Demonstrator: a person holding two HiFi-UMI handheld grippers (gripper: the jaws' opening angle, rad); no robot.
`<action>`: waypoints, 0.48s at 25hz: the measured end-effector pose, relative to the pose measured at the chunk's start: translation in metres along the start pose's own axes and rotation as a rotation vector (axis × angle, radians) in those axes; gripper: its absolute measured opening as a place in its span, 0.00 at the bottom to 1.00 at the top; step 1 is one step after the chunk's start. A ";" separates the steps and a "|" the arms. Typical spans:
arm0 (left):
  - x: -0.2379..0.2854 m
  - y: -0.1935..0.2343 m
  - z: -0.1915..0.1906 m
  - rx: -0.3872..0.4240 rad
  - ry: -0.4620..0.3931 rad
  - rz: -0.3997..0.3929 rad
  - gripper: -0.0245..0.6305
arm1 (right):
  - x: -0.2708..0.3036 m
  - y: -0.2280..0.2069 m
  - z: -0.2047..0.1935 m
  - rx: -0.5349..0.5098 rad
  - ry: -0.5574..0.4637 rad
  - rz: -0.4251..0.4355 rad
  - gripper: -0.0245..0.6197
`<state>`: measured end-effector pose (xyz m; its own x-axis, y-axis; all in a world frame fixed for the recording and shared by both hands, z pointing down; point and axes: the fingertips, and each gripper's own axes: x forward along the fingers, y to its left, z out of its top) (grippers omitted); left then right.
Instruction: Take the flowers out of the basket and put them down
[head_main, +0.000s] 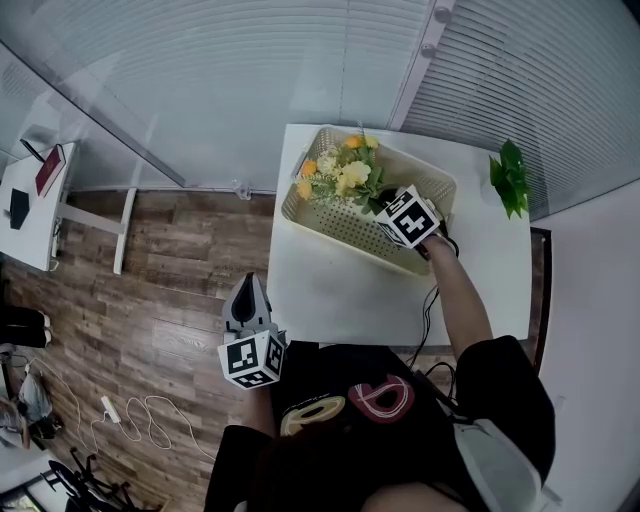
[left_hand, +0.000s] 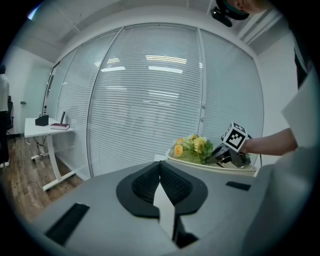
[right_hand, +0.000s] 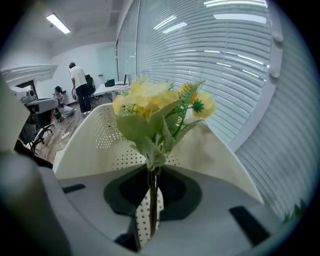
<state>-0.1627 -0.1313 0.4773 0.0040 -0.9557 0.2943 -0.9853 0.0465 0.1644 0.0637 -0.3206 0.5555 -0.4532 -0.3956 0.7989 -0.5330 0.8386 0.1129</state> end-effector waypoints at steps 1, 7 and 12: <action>-0.001 -0.001 0.000 0.001 -0.002 -0.003 0.06 | -0.004 -0.001 0.002 0.005 -0.011 -0.006 0.11; -0.004 -0.004 0.000 0.001 -0.006 -0.022 0.06 | -0.021 0.002 0.014 0.052 -0.069 -0.012 0.11; -0.001 -0.012 0.000 -0.009 -0.012 -0.058 0.06 | -0.041 0.001 0.027 0.052 -0.127 -0.050 0.11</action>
<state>-0.1511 -0.1307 0.4752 0.0591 -0.9602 0.2729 -0.9820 -0.0068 0.1890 0.0621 -0.3136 0.5064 -0.5098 -0.4836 0.7115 -0.5923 0.7971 0.1174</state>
